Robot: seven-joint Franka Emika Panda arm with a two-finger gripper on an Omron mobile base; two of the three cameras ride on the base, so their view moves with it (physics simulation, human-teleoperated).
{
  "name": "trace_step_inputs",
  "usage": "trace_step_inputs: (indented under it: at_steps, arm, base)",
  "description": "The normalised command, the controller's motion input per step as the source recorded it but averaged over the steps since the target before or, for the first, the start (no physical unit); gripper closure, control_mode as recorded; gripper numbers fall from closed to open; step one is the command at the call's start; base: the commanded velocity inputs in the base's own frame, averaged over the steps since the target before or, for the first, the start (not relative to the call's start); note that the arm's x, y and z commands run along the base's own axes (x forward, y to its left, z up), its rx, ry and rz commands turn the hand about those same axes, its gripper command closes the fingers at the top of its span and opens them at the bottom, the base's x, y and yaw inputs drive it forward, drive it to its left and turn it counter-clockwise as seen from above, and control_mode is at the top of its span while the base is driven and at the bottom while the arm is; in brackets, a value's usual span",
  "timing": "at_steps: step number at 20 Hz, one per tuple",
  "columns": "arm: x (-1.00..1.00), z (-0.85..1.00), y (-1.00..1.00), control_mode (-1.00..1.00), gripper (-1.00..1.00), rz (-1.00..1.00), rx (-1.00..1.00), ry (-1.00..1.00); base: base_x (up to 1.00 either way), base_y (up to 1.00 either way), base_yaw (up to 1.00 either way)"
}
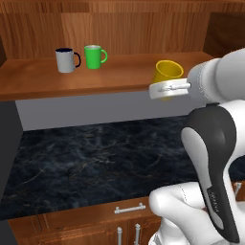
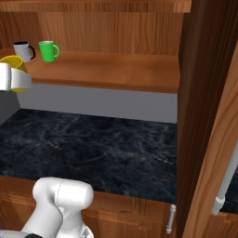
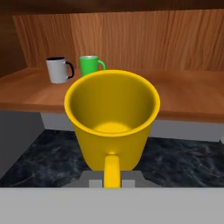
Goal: Pick the mug on the counter and place it in the cabinet with the handle facing the right, like the mugs already inside.
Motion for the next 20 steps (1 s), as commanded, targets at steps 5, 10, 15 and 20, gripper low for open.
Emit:
trace_step_inputs:
  at_steps: [5,10,15,20]
  arm:
    - [0.23,0.00,-0.35,-1.00,1.00,0.00,0.00,0.00]
    - [0.29,0.00,-0.32,-1.00,1.00,0.03,0.00,0.00]
    - [0.25,0.00,-0.18,-1.00,1.00,0.04,0.00,0.00]
    - [0.19,0.00,-0.03,-1.00,1.00,0.04,0.00,0.00]
  base:
    - [0.00,0.00,0.00]
    - [0.00,0.00,0.00]
    - [0.00,0.00,0.00]
    - [0.00,0.00,0.00]
